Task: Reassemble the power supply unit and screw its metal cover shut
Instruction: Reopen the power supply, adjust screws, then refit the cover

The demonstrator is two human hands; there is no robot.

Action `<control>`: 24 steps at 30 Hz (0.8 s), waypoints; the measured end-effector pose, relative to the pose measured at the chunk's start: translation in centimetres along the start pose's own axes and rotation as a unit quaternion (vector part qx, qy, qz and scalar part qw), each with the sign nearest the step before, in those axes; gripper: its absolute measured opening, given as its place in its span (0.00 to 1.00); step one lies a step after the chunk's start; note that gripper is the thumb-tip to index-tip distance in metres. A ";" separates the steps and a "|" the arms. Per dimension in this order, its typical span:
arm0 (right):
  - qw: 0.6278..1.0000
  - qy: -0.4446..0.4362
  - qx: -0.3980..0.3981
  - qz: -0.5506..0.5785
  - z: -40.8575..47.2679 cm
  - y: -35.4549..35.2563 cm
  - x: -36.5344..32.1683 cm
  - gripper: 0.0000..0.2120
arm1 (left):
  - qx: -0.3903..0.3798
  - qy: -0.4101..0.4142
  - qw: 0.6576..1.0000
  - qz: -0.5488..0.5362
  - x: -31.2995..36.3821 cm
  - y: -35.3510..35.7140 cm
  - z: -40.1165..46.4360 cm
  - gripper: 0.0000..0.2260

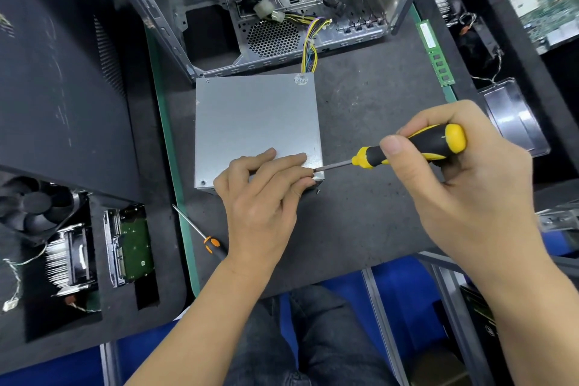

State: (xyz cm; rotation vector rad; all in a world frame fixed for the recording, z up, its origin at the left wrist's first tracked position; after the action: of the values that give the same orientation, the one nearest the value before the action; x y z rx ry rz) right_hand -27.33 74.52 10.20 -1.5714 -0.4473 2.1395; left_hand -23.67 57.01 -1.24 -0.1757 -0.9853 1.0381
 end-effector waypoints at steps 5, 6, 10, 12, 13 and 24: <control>1.000 0.026 0.015 0.010 -0.1 -0.2 0.9 0.08 | -0.012 -0.026 0.999 -0.018 -0.1 -0.3 -0.1 0.06; 0.999 0.034 0.026 0.011 -0.1 -0.4 1.1 0.08 | -0.011 -0.036 0.999 -0.018 0.1 -0.3 -0.1 0.06; 0.993 0.093 0.065 0.026 -0.2 -0.7 2.0 0.08 | -0.007 -0.060 0.998 -0.012 1.0 -0.3 0.3 0.07; 0.990 0.110 0.077 0.039 -0.3 -0.8 2.4 0.07 | -0.010 -0.063 0.998 -0.006 1.3 -0.3 0.5 0.06; 0.989 0.116 0.080 0.046 -0.3 -0.8 2.5 0.06 | -0.013 -0.063 0.998 -0.003 1.4 -0.3 0.6 0.06; 0.987 0.130 0.056 0.077 -0.3 -0.3 2.6 0.05 | -0.033 -0.066 0.997 -0.021 1.2 -0.4 0.7 0.05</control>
State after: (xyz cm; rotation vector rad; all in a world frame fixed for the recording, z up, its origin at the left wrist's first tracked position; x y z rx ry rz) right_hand -27.69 76.21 8.15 -1.8376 -0.1202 1.9910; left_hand -23.76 57.57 0.09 -0.1414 -1.1391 0.9900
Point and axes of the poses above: each hand's wrist, its own z-axis towards the middle knuckle, its own y-axis out of the palm, x = y × z, the point moved 1 cm from there along z, towards the middle knuckle, and after that the axes turned 9 degrees about x, right-handed, at the moved point
